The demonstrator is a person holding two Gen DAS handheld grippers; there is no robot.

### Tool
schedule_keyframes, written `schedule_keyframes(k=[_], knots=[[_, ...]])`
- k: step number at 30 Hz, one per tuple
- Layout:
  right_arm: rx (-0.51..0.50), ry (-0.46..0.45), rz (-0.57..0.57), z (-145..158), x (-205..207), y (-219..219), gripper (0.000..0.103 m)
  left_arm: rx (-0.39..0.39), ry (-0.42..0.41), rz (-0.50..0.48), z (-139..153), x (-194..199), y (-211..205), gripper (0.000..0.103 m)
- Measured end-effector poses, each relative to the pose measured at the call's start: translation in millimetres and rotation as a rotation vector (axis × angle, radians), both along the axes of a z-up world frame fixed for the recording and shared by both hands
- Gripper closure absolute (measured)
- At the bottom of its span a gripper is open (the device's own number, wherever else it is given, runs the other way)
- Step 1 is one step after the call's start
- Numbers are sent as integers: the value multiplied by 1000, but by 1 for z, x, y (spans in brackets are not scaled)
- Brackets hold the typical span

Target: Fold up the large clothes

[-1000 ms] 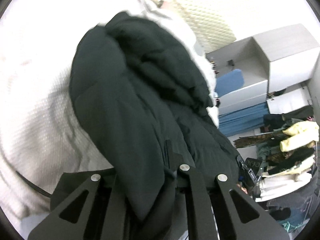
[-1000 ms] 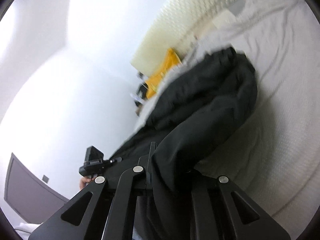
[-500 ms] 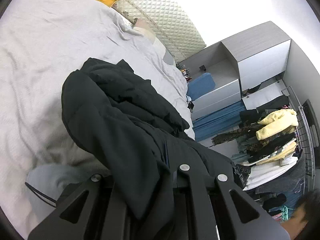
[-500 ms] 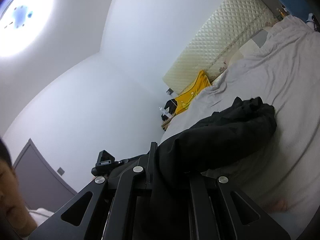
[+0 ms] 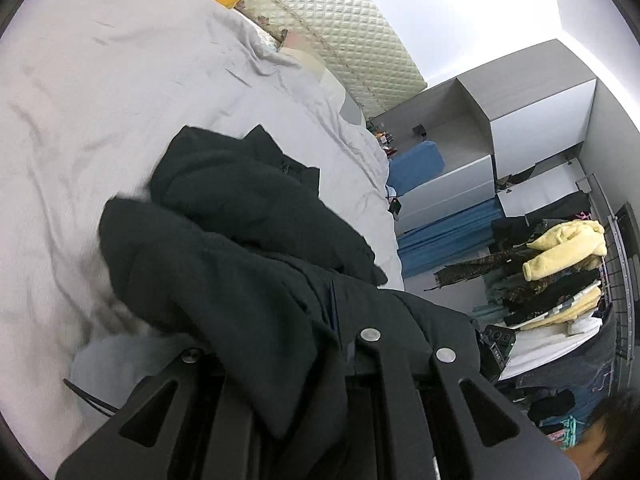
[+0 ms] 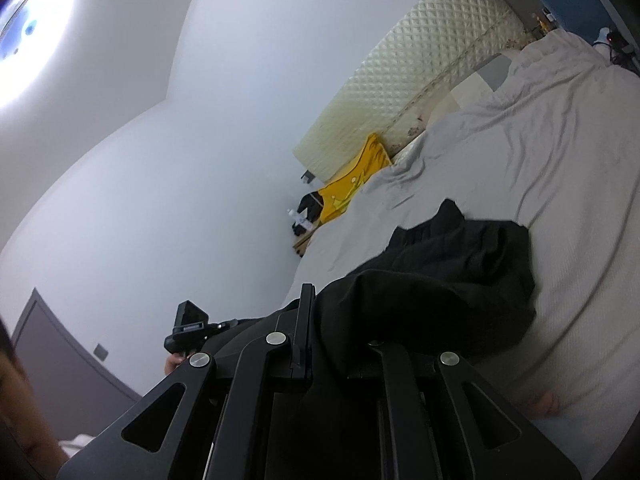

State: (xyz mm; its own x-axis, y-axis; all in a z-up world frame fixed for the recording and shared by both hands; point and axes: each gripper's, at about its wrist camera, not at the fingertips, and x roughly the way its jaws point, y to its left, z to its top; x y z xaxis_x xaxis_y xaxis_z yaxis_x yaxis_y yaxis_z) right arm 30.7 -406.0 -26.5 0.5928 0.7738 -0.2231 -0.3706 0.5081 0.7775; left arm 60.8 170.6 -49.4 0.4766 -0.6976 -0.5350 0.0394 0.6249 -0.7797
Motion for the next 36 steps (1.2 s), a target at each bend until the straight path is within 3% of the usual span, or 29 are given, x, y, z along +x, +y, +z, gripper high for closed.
schedule_keyframes(k=[2, 7, 17, 23, 31, 36], knots=[[7, 30, -22, -2, 21, -2, 94, -15, 26, 1, -1, 22, -1, 91], [31, 174, -131, -20, 91, -12, 94, 29, 88, 26, -2, 83, -9, 89], [-17, 442, -271, -72, 210, -23, 94, 177, 236, 98, -25, 173, -26, 82], [-64, 515, -298, -95, 246, -17, 94, 221, 305, 149, -46, 200, -25, 79], [-146, 581, -292, -141, 272, -20, 96, 323, 333, 125, -69, 231, -40, 79], [-132, 601, -249, -175, 282, -21, 98, 303, 347, 111, -87, 243, -39, 78]])
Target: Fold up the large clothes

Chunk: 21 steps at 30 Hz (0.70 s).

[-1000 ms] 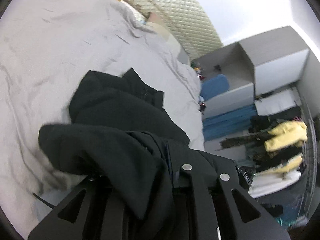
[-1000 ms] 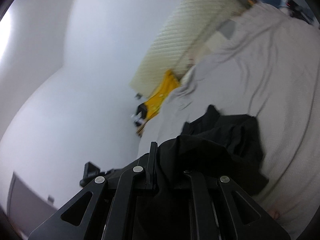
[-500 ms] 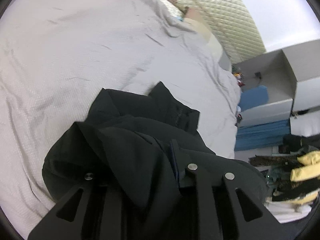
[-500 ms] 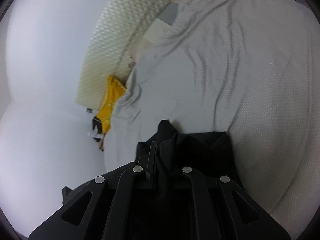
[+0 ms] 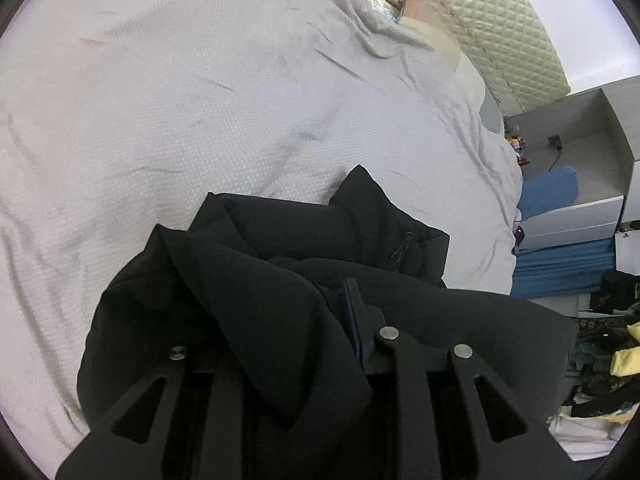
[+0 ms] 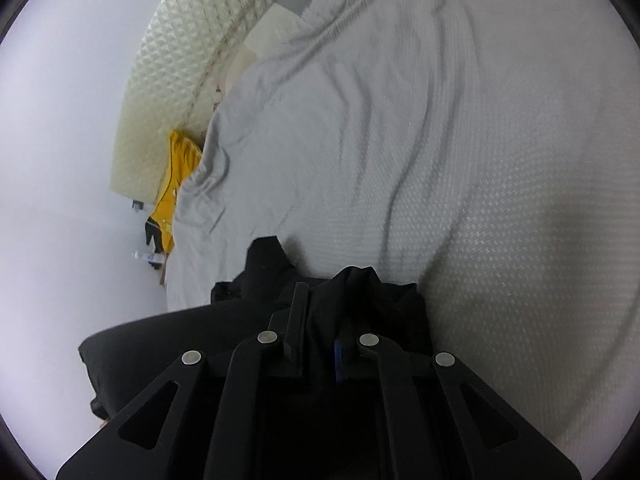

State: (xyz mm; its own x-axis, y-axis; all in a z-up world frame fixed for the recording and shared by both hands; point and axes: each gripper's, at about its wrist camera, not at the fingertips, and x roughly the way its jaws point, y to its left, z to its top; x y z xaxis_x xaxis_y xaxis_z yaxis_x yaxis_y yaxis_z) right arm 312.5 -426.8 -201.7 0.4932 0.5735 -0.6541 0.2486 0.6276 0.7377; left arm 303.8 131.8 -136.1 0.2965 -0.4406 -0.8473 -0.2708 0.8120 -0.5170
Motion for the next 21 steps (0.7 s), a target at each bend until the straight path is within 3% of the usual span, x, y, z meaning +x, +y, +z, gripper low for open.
schedule_keyframes(k=[5, 7, 8, 10, 11, 12, 13, 17, 21], knots=[[37, -3, 25, -6, 0, -5, 98, -15, 11, 3, 2, -1, 3, 78], [69, -11, 36, -3, -3, -8, 90, -22, 8, 6, 7, -5, 4, 77], [77, -13, 42, 0, -5, -8, 88, -33, 8, 10, 9, -8, 7, 73], [71, -34, 72, 9, -11, -9, 74, -63, -11, 21, 16, -15, 12, 59], [60, -45, 82, 13, -15, -10, 70, -60, -22, 24, 20, -19, 13, 43], [41, -52, 91, 18, -20, -10, 58, -33, -37, 21, 28, -26, 15, 27], [17, -61, 95, 25, -27, -12, 52, -19, -51, 14, 35, -32, 15, 23], [-200, -110, 65, 59, -51, -17, 51, 39, -137, 12, 60, -56, 20, 22], [-395, -245, 42, 111, -85, -4, 50, 282, -329, -49, 96, -92, -1, 22]])
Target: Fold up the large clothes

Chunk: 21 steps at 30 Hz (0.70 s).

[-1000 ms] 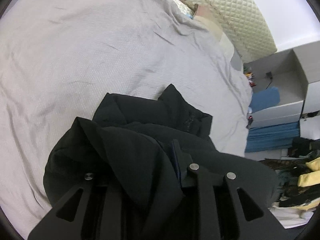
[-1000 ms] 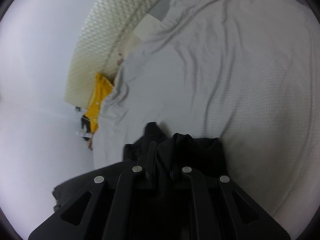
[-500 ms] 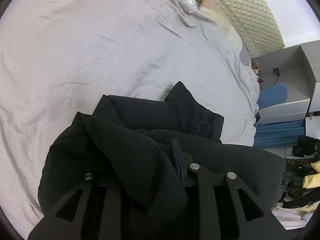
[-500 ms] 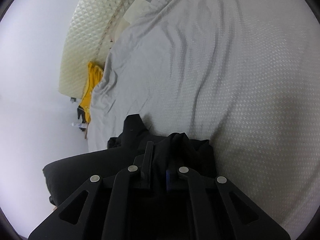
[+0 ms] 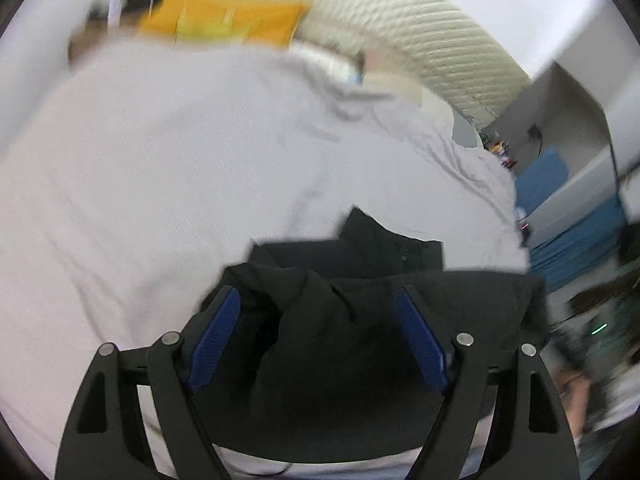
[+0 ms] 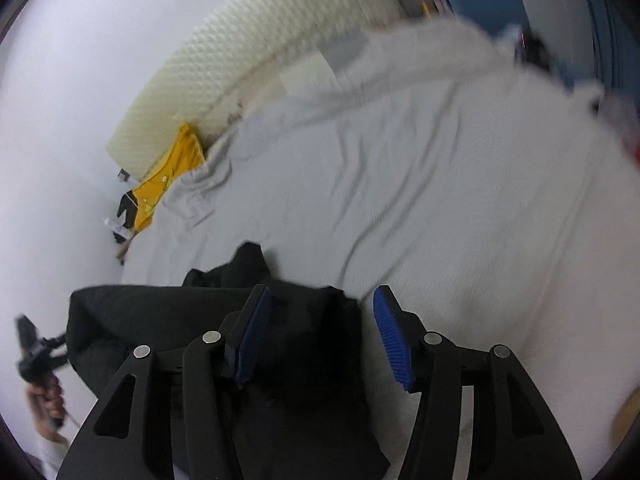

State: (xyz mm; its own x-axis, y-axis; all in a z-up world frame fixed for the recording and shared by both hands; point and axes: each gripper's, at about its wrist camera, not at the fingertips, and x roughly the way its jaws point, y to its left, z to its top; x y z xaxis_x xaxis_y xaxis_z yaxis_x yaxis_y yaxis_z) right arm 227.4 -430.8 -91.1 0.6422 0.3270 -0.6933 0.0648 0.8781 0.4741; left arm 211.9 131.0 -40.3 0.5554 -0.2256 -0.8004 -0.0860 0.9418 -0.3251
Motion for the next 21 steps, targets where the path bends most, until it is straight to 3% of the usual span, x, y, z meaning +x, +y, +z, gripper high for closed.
schedule_keyframes(k=[2, 7, 10, 14, 21], knots=[[-50, -64, 13, 20, -16, 13, 50, 36, -64, -34, 7, -17, -14, 22], [-130, -206, 64, 54, -55, 60, 50, 36, -219, -102, 14, -62, -51, 22], [-142, -250, 130, 59, -74, 90, 50, 57, -262, -234, 1, -84, -90, 22], [-180, -255, 201, 49, -85, 129, 50, 126, -273, -277, -26, -87, -123, 22], [-218, -167, 269, -7, -66, 181, 50, 227, -230, -267, -74, -54, -140, 22]])
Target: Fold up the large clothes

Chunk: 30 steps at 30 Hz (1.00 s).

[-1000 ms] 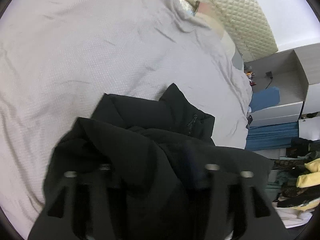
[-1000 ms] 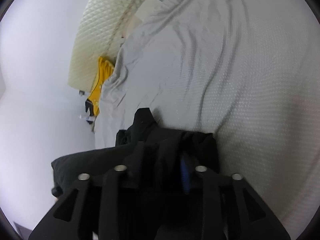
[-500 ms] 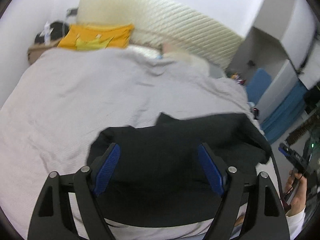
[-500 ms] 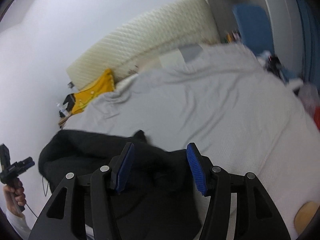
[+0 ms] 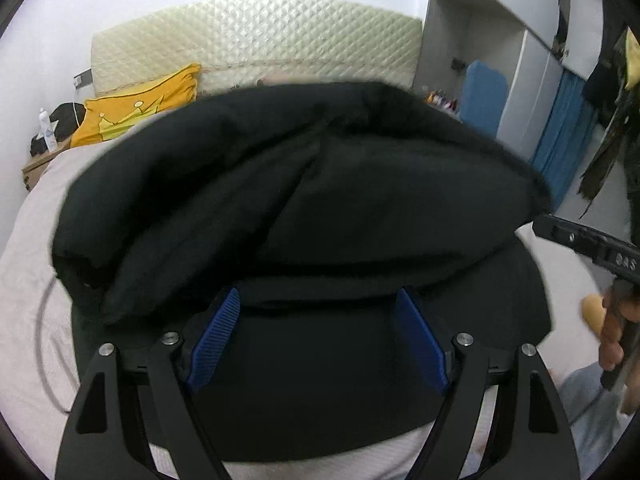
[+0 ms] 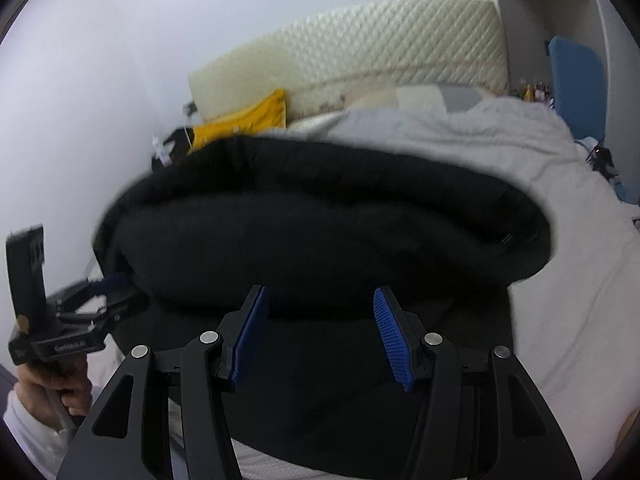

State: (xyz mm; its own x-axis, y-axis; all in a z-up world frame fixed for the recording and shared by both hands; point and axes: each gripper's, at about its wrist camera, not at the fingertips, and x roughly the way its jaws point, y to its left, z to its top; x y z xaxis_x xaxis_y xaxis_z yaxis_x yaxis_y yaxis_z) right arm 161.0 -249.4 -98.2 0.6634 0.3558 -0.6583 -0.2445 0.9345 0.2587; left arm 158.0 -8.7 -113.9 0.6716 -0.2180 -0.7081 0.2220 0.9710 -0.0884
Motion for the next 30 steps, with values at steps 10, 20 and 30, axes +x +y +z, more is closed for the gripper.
schedule_keyframes(k=[10, 20, 30], knots=[[-2, 9, -53, -35, 50, 7, 46, 92, -10, 48, -15, 55, -6, 22], [-20, 9, -96, -69, 103, 0, 23, 74, -10, 94, -40, 106, -19, 22], [-107, 19, -98, -76, 123, 15, 18, 111, 25, 84, -46, 121, -24, 21]])
